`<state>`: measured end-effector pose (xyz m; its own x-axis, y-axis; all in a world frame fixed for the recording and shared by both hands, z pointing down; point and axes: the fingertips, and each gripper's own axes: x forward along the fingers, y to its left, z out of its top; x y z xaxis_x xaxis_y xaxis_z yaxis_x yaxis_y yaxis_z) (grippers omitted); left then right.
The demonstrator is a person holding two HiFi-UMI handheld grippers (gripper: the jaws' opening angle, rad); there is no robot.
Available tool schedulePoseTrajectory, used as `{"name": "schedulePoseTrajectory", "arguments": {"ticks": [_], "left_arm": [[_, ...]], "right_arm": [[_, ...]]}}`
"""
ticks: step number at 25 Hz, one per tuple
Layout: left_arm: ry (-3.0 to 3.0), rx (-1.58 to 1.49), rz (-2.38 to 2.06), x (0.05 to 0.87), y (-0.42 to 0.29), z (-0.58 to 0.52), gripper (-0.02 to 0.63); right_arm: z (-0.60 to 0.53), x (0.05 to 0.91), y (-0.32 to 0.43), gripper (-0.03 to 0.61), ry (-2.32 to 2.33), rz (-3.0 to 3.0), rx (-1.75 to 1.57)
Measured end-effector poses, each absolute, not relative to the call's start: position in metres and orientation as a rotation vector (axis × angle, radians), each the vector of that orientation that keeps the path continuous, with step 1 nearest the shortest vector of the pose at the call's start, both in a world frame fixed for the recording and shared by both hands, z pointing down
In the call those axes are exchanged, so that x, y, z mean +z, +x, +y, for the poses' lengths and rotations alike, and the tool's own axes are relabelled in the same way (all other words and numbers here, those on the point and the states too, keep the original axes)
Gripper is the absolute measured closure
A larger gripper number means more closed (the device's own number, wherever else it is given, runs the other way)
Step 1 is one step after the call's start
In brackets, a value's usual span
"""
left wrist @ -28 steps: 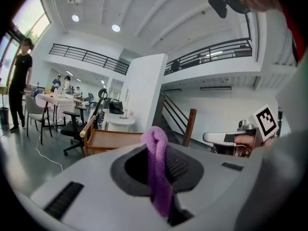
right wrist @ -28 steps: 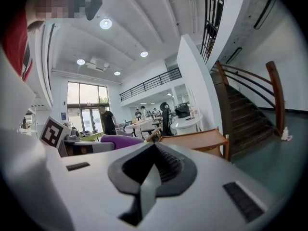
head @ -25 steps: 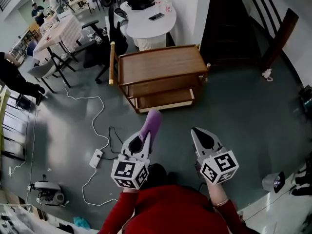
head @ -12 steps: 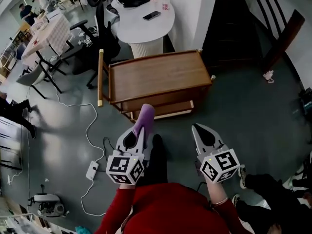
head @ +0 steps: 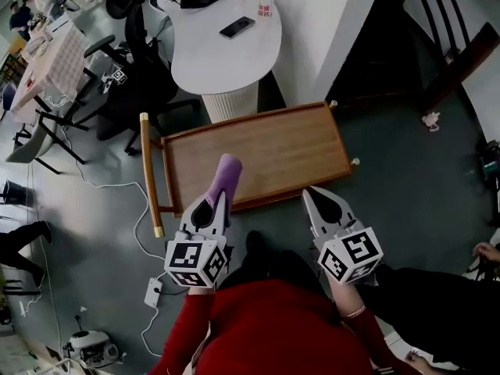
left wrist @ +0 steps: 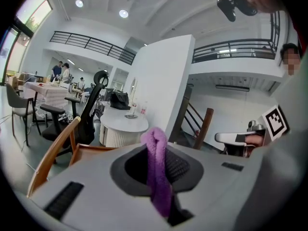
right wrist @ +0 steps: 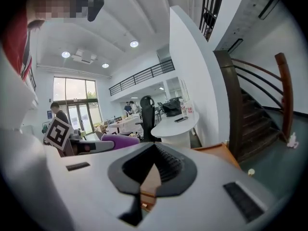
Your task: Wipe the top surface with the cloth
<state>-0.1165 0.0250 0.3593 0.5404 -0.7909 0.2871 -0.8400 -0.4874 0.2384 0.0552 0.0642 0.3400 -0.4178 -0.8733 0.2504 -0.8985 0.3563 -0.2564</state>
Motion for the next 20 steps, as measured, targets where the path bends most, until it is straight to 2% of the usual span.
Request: {"name": "schedulePoseTrajectory", "arguments": {"ticks": [5, 9, 17, 20], "left_arm": [[2.385, 0.24, -1.328, 0.371, -0.108, -0.01, 0.564], [2.39, 0.303, -1.183, 0.393, -0.068, -0.036, 0.564], [2.582, 0.304, -0.855, 0.387, 0.14, -0.14, 0.565], [2.582, 0.357, -0.78, 0.403, 0.199, -0.158, 0.565]], "right_arm": [[0.022, 0.346, 0.071, 0.574, 1.668, -2.488, 0.6], [0.004, 0.353, 0.101, 0.574, 1.721, -2.425, 0.627], [0.001, 0.359, 0.17, 0.574, 1.908, -2.279, 0.679], [0.004, 0.366, 0.186, 0.574, 1.965, -2.226, 0.729]]}}
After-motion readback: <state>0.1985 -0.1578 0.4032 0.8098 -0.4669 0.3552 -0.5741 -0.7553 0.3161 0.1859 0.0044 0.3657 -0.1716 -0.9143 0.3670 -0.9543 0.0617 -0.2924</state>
